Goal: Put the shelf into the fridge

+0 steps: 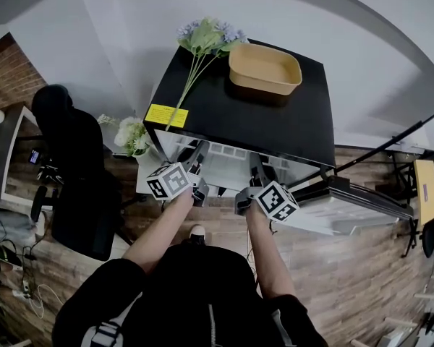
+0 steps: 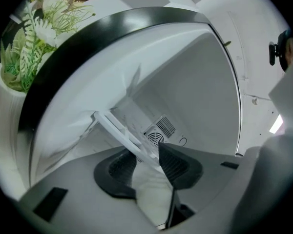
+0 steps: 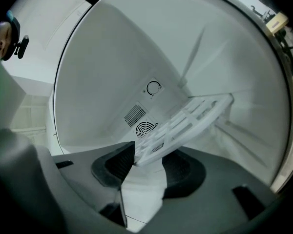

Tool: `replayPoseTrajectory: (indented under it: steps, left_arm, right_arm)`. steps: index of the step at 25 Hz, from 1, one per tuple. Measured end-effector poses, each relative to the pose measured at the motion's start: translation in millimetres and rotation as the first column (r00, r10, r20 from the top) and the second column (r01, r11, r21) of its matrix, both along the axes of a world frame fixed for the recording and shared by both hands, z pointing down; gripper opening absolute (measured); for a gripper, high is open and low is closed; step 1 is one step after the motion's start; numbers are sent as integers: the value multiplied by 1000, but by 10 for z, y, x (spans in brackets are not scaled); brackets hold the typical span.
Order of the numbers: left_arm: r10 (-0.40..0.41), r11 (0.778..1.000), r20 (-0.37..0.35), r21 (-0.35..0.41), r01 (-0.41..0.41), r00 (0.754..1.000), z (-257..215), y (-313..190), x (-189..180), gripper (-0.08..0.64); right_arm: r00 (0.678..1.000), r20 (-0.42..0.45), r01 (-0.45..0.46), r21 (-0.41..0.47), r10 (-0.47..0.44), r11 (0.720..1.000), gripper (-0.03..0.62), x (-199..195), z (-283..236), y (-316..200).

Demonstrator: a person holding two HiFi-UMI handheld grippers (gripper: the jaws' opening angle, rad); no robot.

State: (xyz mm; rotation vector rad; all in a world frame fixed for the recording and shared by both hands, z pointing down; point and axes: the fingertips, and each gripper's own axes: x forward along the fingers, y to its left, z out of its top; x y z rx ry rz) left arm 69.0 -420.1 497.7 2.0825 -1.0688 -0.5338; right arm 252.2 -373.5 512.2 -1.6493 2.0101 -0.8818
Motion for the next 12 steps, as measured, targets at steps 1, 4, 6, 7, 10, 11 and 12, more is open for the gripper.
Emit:
replayPoseTrajectory:
  steps: [1, 4, 6, 7, 10, 11, 12]
  left_arm:
    - [9, 1000, 13, 7, -9, 1000, -4, 33, -8, 153]
    - [16, 999, 75, 44, -19, 997, 10, 187, -68, 164]
    - [1, 997, 124, 77, -10, 992, 10, 283, -134, 163]
    - [-7, 996, 154, 93, -7, 988, 6, 324, -164, 163]
    - [-27, 989, 259, 149, -12, 966, -29, 436, -224, 120]
    - [-34, 985, 296, 169, -18, 955, -47, 471, -234, 103]
    - [-39, 982, 333, 188, -26, 942, -64, 504, -239, 86]
  right_arm:
    - [1000, -13, 5, -1, -5, 1000, 183, -10, 8, 15]
    - [999, -37, 24, 3, -23, 1000, 192, -30, 46, 97]
    - [996, -75, 38, 14, -36, 999, 194, -43, 51, 164]
    - [993, -109, 45, 15, -43, 999, 198, -54, 55, 200]
    - [966, -252, 69, 16, -63, 997, 156, -101, 79, 336]
    - [952, -299, 76, 20, -66, 997, 159, -120, 77, 388]
    - [937, -344, 80, 29, -65, 996, 128, -137, 63, 438]
